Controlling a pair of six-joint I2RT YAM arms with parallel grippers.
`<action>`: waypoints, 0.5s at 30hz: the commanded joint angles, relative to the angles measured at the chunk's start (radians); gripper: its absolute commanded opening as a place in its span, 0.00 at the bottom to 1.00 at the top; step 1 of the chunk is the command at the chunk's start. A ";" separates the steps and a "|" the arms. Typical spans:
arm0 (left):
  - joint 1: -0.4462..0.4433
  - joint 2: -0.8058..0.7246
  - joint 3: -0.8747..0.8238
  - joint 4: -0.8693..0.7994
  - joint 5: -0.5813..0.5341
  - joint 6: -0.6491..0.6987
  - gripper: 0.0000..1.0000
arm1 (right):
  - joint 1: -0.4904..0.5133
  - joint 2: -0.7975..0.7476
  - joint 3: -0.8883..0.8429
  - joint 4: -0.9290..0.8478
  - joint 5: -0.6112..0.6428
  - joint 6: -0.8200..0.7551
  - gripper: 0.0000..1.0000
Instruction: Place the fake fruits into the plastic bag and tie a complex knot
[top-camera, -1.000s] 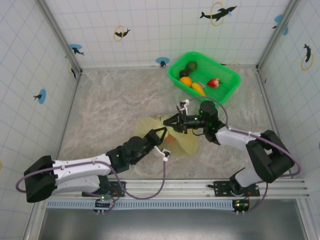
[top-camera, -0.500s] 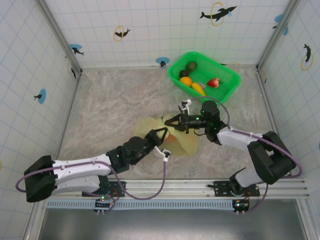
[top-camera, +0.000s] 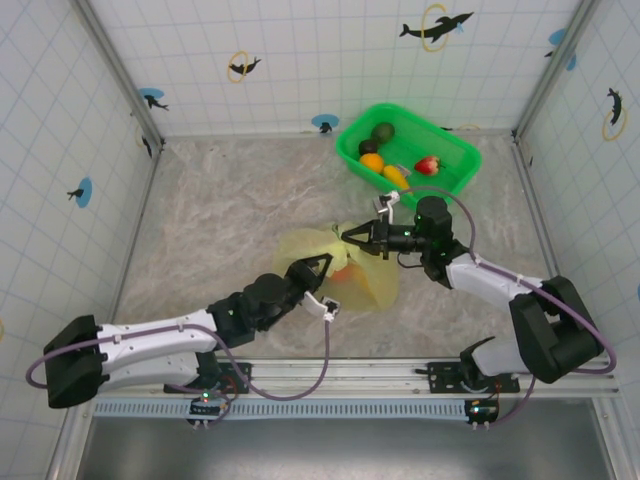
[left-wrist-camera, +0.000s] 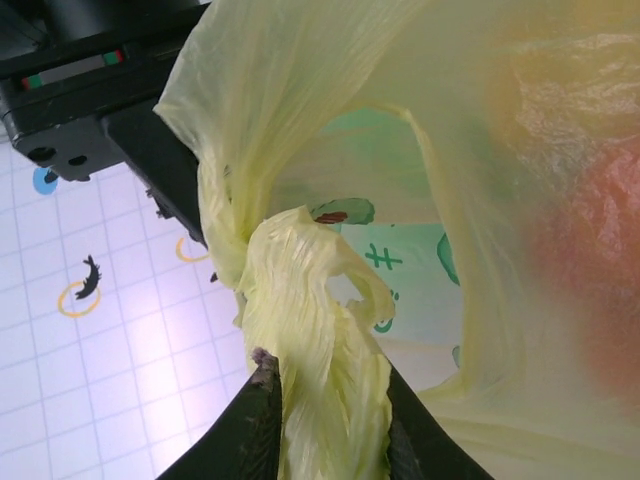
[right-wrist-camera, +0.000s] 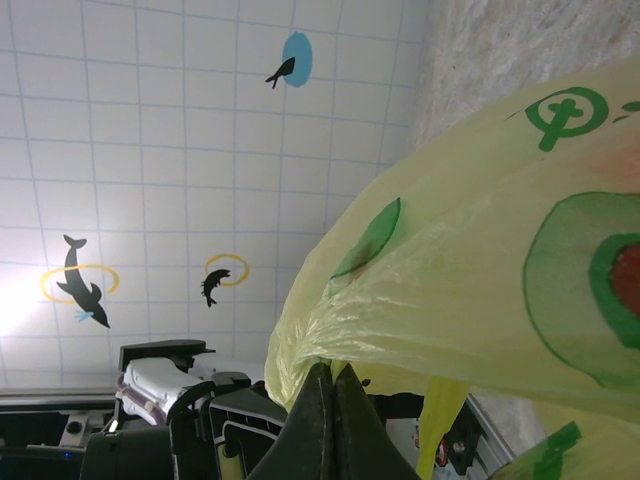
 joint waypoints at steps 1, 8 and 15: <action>-0.008 -0.037 0.003 -0.022 -0.021 -0.079 0.25 | -0.007 -0.025 0.009 0.016 0.002 -0.012 0.00; -0.010 -0.081 -0.006 -0.041 0.007 -0.201 0.01 | -0.007 -0.031 -0.001 0.035 0.005 0.000 0.00; -0.009 -0.086 -0.020 -0.066 0.022 -0.273 0.00 | -0.009 -0.033 0.000 0.038 0.010 0.003 0.00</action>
